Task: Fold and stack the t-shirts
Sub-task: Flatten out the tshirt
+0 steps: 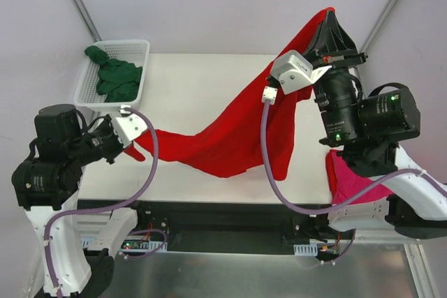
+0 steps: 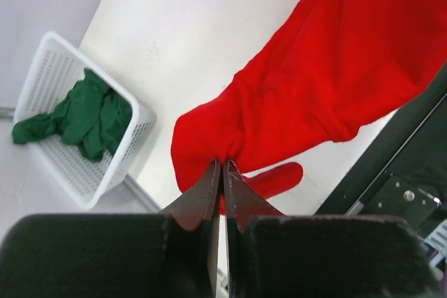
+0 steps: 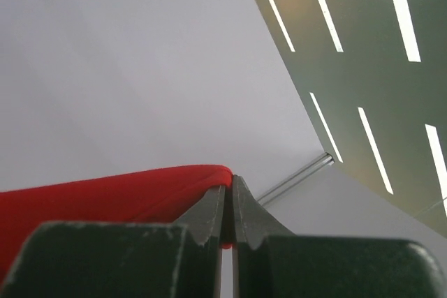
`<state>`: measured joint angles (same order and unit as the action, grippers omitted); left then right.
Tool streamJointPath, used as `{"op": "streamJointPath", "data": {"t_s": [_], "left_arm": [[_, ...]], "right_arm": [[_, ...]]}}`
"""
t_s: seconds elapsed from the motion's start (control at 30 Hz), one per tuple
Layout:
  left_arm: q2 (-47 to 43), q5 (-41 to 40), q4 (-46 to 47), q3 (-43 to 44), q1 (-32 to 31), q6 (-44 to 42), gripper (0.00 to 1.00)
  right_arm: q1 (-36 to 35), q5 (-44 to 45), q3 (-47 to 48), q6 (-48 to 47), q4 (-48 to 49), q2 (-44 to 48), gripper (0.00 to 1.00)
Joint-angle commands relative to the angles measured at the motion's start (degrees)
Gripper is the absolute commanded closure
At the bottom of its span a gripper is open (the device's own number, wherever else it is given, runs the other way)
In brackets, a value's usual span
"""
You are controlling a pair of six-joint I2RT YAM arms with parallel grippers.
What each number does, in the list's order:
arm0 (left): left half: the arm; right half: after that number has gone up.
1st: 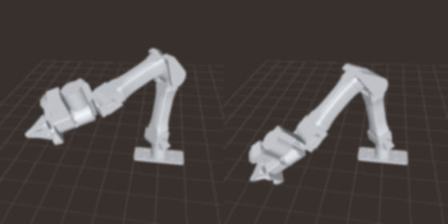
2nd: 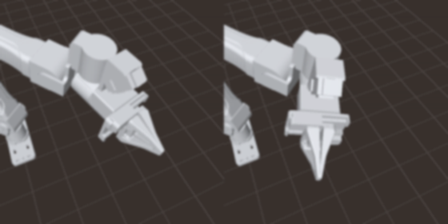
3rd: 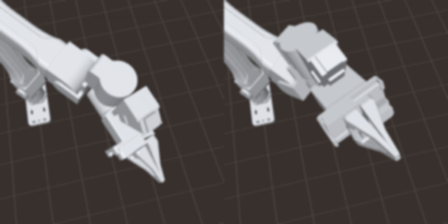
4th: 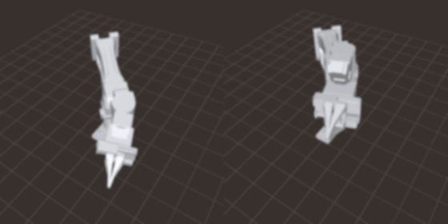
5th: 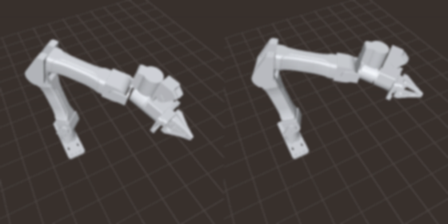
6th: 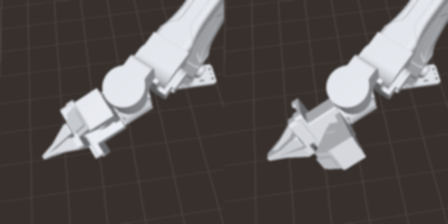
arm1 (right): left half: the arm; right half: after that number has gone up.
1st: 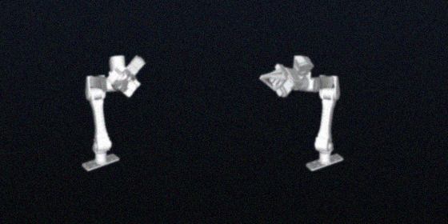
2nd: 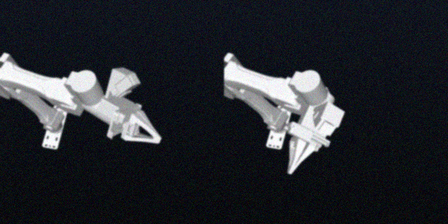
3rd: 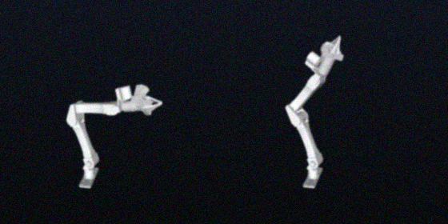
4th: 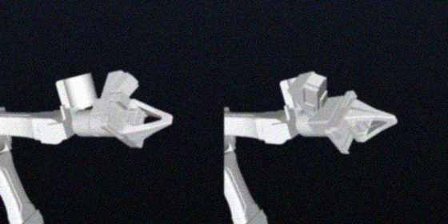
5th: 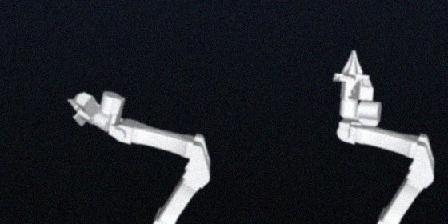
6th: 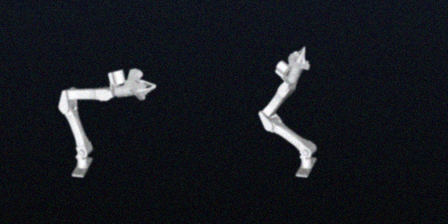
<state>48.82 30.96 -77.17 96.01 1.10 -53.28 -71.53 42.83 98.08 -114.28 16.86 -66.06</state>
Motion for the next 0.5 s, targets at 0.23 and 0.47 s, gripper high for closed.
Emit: {"op": "streamJointPath", "data": {"t_s": [0.23, 0.47], "left_arm": [[14.69, -0.11, 23.53, -23.14, -0.14, 3.53, 1.0], [38.61, -8.54, 39.8, -2.97, -0.84, 5.28, 1.0]], "right_arm": [[25.8, -12.32, -15.54, 6.94, -20.21, 4.03, 0.99], [45.31, -21.04, -16.63, 7.25, 1.65, -12.89, 0.99]]}}
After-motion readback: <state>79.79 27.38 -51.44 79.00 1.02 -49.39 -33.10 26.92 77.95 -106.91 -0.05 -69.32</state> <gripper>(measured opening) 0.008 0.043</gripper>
